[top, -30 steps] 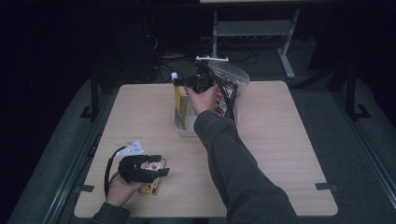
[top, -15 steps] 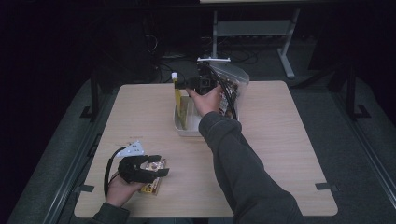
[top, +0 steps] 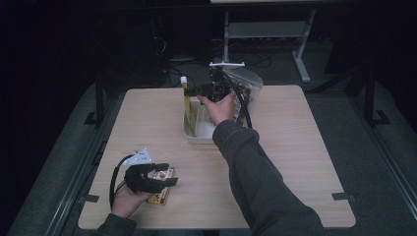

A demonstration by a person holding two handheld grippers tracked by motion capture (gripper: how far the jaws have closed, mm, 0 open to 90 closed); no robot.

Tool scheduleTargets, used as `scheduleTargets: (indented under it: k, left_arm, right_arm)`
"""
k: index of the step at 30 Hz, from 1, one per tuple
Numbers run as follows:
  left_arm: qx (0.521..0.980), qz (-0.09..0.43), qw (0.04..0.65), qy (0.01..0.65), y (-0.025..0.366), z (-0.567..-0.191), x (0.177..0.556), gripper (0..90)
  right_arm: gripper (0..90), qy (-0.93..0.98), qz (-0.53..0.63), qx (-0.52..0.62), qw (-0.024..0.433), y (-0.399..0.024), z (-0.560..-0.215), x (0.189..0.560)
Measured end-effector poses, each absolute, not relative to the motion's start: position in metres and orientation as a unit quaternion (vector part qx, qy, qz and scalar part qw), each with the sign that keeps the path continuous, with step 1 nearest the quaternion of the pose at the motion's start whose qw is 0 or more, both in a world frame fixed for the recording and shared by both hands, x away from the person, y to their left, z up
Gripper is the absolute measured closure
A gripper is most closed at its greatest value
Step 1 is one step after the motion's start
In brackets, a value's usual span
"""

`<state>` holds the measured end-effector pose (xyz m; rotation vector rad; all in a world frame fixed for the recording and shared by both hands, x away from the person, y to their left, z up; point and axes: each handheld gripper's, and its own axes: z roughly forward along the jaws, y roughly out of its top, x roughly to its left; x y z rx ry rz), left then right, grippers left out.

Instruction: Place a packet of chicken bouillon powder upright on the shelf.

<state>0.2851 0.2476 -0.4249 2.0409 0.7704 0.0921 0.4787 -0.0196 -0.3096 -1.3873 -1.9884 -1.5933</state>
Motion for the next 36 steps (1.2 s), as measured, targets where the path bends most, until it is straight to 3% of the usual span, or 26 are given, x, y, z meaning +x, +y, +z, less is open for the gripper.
scheduleTargets:
  k: [36]
  left_arm:
    - [0.834,0.042,0.453,0.313,0.247,-0.426,0.284,27.1]
  right_arm:
    - [62.2,-0.688,-0.547,-0.450,0.159,-0.045,-0.309,0.450]
